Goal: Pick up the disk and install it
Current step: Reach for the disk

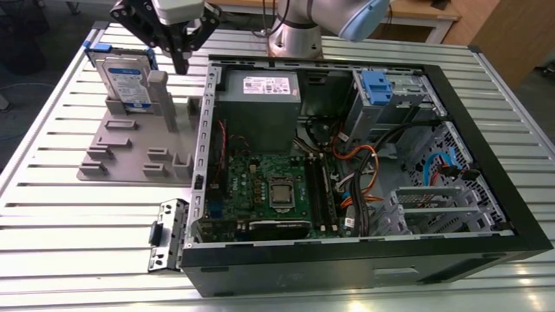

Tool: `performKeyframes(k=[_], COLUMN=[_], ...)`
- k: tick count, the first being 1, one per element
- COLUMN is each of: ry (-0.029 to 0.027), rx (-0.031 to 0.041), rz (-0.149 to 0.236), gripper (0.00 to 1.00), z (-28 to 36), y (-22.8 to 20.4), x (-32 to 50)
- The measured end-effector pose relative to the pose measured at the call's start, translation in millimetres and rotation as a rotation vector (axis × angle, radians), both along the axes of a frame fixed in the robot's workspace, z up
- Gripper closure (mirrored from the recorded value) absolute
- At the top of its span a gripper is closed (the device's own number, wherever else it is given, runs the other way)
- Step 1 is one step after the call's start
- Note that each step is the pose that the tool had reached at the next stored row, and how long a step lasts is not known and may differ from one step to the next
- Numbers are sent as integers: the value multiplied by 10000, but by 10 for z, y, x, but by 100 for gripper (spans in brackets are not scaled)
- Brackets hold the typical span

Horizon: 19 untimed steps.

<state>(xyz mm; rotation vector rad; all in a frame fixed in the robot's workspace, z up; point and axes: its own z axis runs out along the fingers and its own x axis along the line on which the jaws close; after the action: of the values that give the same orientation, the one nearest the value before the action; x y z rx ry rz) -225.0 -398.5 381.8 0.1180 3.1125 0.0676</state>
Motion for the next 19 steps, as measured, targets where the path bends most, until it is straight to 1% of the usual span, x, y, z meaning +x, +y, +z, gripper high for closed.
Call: performKeyframes(k=[19], ry=[0], rx=[0], rz=[0], gripper=[90], z=[-35], y=[0], x=[-73])
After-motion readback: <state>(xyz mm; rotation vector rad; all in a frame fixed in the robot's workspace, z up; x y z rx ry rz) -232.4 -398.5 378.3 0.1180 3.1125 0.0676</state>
